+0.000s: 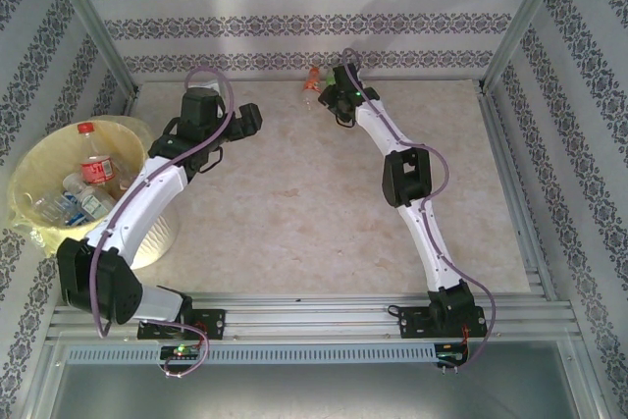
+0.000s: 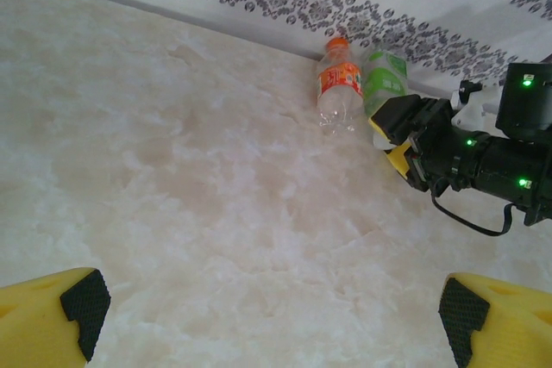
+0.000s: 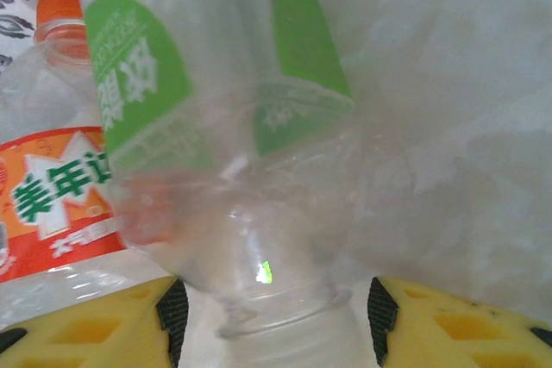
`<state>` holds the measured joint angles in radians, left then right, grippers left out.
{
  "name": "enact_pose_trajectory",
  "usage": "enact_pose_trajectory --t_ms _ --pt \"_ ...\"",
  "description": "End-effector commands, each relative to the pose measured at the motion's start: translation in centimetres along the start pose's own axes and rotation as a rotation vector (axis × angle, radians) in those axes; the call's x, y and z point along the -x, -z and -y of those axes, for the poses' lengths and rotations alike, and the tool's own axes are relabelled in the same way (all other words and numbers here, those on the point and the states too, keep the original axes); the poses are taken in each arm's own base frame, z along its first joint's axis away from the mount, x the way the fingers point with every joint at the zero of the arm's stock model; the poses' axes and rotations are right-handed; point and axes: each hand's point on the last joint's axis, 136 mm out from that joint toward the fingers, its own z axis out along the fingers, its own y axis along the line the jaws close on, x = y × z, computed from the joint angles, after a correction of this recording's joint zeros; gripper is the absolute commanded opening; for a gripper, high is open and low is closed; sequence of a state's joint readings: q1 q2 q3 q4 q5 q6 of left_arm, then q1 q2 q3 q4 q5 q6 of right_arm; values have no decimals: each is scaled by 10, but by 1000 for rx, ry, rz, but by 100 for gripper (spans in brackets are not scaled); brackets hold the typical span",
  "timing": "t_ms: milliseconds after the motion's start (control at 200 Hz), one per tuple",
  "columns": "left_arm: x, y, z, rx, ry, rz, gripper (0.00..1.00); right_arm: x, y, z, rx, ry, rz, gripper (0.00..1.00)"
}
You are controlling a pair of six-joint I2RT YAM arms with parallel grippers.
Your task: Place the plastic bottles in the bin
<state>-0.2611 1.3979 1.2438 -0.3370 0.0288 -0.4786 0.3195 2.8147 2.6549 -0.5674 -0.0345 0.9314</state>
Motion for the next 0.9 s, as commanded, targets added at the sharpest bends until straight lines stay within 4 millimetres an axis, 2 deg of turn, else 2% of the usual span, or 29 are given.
enact_pose_trajectory --t_ms 0,85,170,275,445,545,630,740,894 --pt "1 -2 3 10 -27 -16 100 -2 -11 9 -10 -18 -4 56" --pt "1 -4 4 5 -24 -21 100 2 -10 11 -7 -30 -2 55" --pt "0 -5 5 2 -23 -27 100 5 -7 10 -4 -21 -2 48" --pt "0 -5 6 -5 -16 -28 100 10 2 0 21 13 8 35" --pt "0 -5 15 -53 -15 -33 100 20 30 -24 98 67 44 23" --pt "-3 -6 25 -115 -9 -41 100 21 58 -40 150 118 68 18" --pt "-4 -6 36 -180 1 -43 100 13 83 -47 207 159 77 15" --pt "-4 -4 51 -271 9 -39 100 4 122 -52 287 205 98 12" --pt "-7 -4 77 -424 41 -66 100 -23 175 -48 406 271 105 12"
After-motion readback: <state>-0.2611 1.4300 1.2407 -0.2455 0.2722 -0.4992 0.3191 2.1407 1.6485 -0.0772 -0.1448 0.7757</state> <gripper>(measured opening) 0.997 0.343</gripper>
